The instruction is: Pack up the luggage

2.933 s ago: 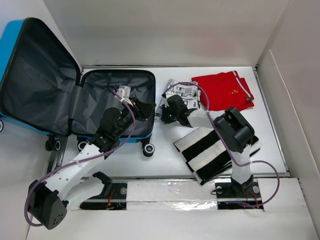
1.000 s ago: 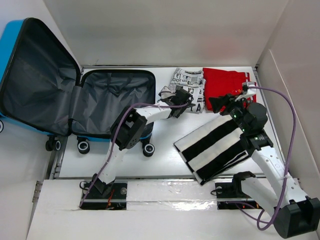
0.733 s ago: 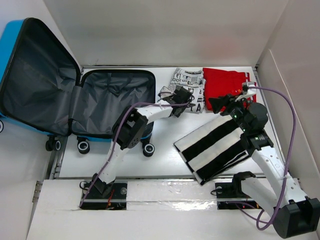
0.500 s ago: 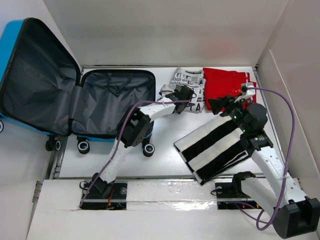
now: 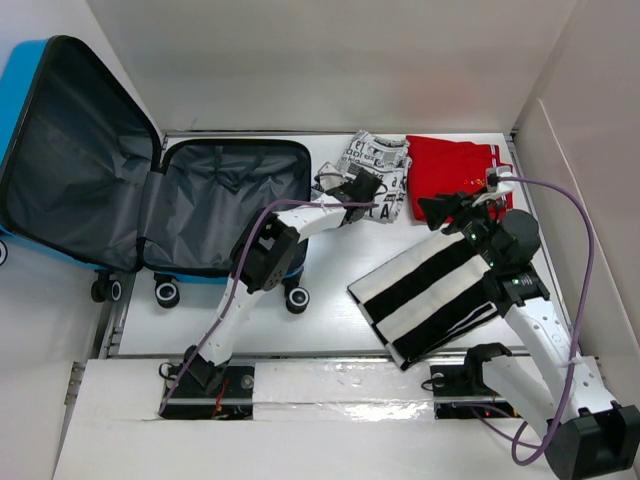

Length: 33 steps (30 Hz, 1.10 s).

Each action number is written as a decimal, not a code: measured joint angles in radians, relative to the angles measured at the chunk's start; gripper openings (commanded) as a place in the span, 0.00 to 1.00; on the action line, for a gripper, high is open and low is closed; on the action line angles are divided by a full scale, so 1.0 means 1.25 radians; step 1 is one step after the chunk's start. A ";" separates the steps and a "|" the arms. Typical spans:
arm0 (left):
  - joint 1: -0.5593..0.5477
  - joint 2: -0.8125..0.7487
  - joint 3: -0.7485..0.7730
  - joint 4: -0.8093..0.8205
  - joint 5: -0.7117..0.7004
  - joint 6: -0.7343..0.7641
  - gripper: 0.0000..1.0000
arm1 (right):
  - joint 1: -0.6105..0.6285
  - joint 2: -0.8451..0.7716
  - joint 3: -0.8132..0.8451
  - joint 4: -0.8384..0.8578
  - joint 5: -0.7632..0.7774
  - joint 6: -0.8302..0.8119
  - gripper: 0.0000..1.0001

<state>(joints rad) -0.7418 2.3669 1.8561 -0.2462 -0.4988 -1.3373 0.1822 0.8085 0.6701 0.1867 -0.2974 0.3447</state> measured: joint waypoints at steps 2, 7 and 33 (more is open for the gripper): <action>0.003 -0.001 -0.004 0.030 -0.004 0.069 0.00 | 0.000 -0.003 0.000 0.001 -0.001 0.000 0.60; 0.010 -0.005 0.003 0.076 0.004 0.289 0.00 | -0.001 0.004 0.000 0.002 -0.003 0.002 0.60; 0.341 -0.599 -0.393 0.044 0.322 0.752 0.00 | -0.040 0.040 -0.013 0.006 -0.023 0.009 0.61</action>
<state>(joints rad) -0.3157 1.6180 1.3651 -0.1909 -0.0963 -0.3977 0.1318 0.8589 0.6540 0.1944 -0.3267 0.3561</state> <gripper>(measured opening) 0.134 0.606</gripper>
